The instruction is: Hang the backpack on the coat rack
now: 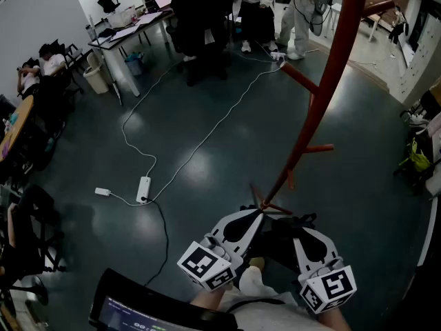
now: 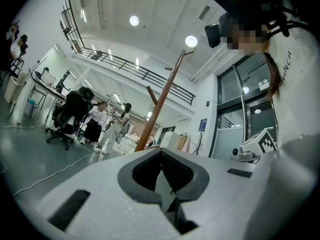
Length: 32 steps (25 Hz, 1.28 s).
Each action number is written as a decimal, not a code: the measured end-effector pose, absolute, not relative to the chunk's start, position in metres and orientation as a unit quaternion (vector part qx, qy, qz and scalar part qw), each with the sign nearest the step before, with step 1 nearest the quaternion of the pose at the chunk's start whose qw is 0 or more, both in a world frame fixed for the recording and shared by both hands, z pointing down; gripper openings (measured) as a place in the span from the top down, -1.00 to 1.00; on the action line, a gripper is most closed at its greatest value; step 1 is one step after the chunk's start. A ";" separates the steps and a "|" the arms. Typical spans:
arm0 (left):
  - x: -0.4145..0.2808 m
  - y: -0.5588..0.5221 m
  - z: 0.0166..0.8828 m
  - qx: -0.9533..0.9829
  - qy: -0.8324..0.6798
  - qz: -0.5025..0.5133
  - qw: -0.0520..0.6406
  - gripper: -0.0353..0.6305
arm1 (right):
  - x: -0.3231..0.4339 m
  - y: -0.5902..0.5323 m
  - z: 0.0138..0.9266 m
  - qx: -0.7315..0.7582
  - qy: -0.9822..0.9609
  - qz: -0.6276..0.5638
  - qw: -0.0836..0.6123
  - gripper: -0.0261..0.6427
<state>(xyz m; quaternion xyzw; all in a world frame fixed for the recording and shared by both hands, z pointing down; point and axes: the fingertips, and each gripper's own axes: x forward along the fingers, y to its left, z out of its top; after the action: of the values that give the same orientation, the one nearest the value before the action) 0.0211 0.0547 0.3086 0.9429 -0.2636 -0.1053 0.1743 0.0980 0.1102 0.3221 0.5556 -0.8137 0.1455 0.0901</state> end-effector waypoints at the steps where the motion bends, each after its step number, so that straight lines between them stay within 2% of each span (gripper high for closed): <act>1: 0.025 0.051 0.309 0.943 -0.264 -0.105 0.175 0.86 | 0.103 0.106 0.323 0.557 -0.812 0.146 0.090 0.79; 13: 0.070 0.016 0.341 0.943 -0.256 -0.085 0.193 0.87 | 0.132 0.047 0.346 0.570 -0.796 0.178 0.096 0.79; 22: 0.067 -0.022 0.338 0.939 -0.270 -0.102 0.188 0.87 | 0.112 0.012 0.356 0.579 -0.784 0.192 0.117 0.79; 32: 0.088 -0.054 0.343 0.936 -0.276 -0.123 0.178 0.87 | 0.144 -0.033 0.368 0.619 -0.749 0.199 0.126 0.79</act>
<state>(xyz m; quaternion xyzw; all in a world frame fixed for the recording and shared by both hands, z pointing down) 0.0883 -0.0545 0.3426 0.9364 -0.2765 -0.1227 0.1782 0.1442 -0.0325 0.3679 0.6187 -0.7495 0.1994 0.1255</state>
